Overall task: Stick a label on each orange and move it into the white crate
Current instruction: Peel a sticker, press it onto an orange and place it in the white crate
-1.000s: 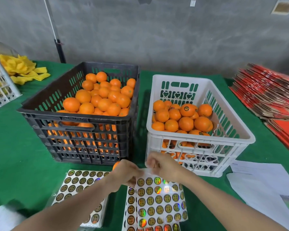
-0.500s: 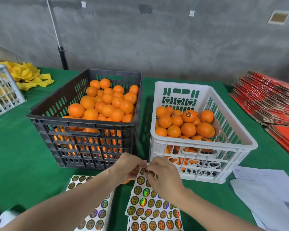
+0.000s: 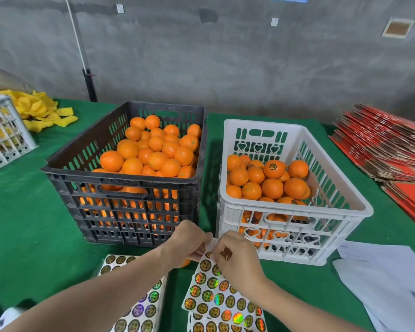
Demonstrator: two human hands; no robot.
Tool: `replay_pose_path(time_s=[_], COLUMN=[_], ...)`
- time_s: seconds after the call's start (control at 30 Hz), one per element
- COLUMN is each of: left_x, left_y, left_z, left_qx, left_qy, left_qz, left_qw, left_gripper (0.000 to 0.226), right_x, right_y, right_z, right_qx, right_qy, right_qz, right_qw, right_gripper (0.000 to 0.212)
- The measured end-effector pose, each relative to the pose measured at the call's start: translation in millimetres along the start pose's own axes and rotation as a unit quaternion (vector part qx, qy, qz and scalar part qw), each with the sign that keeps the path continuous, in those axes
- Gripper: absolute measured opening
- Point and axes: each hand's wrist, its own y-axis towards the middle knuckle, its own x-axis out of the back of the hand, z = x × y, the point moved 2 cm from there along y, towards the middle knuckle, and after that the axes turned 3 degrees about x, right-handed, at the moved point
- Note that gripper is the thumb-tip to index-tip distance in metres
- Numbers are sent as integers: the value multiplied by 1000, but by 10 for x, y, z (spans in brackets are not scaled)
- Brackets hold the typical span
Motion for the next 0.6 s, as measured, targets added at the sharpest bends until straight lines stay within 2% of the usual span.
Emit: replay_pose_path(time_s=[0.1,0.17,0.23,0.3,0.37,0.43,0.47,0.53,0.6], left_x=[18,43,66,87,97,166,226,432,710], left_y=[40,75,89,92,67,8,-51,-228,-418], left_z=[25,45,70,94,103,50,-15,-199,-404], left_qx=[4,-16,-47,-65,-97,-182,-244,-361,-452], left_qy=[-18,-8,5,31,153,344,385,332,252], left_qz=[18,42,69,98,114,69,39,9,-29], left_qw=[1000,999,996,993,977,919,889,871,855], left_gripper=[23,23,22,23,30,34,32,24,24], right_x=[24,87,136,117,62,17,6,26,131], right_y=[-19,23,92,140,165,177,175,176,232], right_z=[33,6,-62,-126,-157,-174,-177,-138,18], right_qx=[41,-2,-70,-95,-87,-62,-42,8,66], right_qy=[52,119,146,105,53,0,-23,-42,1], right_qz=[-25,-38,6,82,124,152,163,155,84], right_qw=[997,992,987,987,987,987,985,987,994], right_gripper=[24,25,38,52,58,61,62,64,61])
